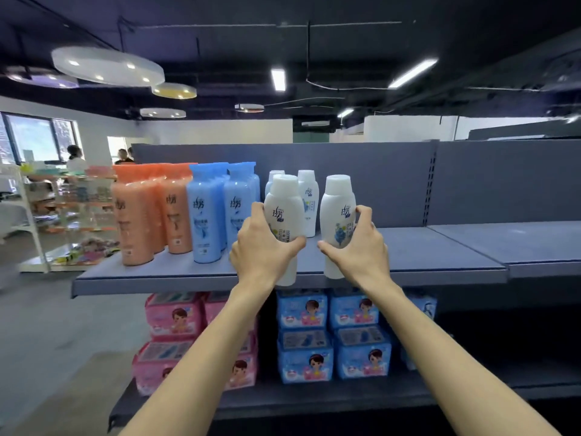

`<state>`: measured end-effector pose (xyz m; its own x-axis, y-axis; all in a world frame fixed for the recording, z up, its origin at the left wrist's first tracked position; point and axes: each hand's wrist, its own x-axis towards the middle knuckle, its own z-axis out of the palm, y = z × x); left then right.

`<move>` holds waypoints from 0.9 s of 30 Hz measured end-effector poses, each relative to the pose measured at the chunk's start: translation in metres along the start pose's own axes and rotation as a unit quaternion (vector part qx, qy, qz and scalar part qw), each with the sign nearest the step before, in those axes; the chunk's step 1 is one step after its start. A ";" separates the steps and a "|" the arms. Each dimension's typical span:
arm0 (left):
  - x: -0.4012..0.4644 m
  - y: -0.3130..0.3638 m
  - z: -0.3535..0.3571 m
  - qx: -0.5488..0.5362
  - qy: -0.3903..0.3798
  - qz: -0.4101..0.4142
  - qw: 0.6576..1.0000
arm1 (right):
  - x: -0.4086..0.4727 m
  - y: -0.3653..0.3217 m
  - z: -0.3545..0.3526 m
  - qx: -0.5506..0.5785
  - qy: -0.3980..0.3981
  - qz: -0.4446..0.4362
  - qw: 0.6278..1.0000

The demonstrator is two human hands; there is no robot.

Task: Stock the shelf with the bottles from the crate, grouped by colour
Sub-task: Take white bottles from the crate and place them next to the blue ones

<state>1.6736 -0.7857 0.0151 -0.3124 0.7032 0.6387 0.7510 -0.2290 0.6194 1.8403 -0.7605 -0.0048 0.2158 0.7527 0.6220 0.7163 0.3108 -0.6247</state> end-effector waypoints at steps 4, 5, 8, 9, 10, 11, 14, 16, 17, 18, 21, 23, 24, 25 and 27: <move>0.018 0.004 0.023 0.006 -0.004 -0.024 1.000 | 0.018 0.006 0.012 0.000 -0.007 0.014 1.000; 0.021 0.004 0.028 0.010 -0.003 -0.032 0.999 | 0.021 0.008 0.015 0.000 -0.008 0.016 1.000; 0.031 0.003 0.045 0.022 -0.006 -0.059 0.998 | 0.030 0.014 0.023 -0.005 -0.012 0.018 1.000; 0.035 0.002 0.050 0.022 -0.005 -0.064 0.998 | 0.033 0.016 0.026 -0.006 -0.012 0.019 1.000; 0.038 0.001 0.055 0.022 -0.003 -0.068 0.997 | 0.036 0.017 0.028 -0.007 -0.012 0.019 1.000; 0.042 0.000 0.060 0.023 -0.002 -0.070 0.997 | 0.040 0.018 0.032 -0.007 -0.013 0.018 1.000; 0.053 -0.003 0.074 0.026 -0.005 -0.082 0.996 | 0.050 0.020 0.044 -0.008 -0.019 0.015 1.000; 0.061 -0.005 0.084 0.037 -0.006 -0.087 0.996 | 0.059 0.020 0.055 -0.009 -0.025 0.018 0.999; 0.064 -0.006 0.088 0.043 -0.005 -0.088 0.995 | 0.063 0.021 0.060 -0.010 -0.028 0.019 0.999; 0.069 -0.007 0.093 0.048 -0.004 -0.089 0.995 | 0.068 0.021 0.065 -0.012 -0.031 0.021 0.999; 0.079 -0.013 0.104 0.071 -0.004 -0.088 0.994 | 0.082 0.022 0.080 -0.019 -0.035 0.031 0.999; 0.083 -0.018 0.112 0.087 -0.003 -0.088 0.992 | 0.091 0.022 0.089 -0.024 -0.037 0.036 0.998; 0.085 -0.021 0.115 0.090 -0.001 -0.087 0.992 | 0.095 0.022 0.094 -0.025 -0.039 0.037 0.998; 0.086 -0.023 0.118 0.090 0.002 -0.085 0.992 | 0.098 0.023 0.098 -0.024 -0.040 0.037 0.998; 0.089 -0.027 0.123 0.088 0.003 -0.081 0.993 | 0.105 0.024 0.105 -0.021 -0.041 0.037 0.998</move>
<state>1.6976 -0.6337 -0.0006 -0.4393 0.7176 0.5405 0.7807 0.0072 0.6249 1.8106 -0.6135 -0.0043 0.2166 0.8180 0.5329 0.7273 0.2290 -0.6470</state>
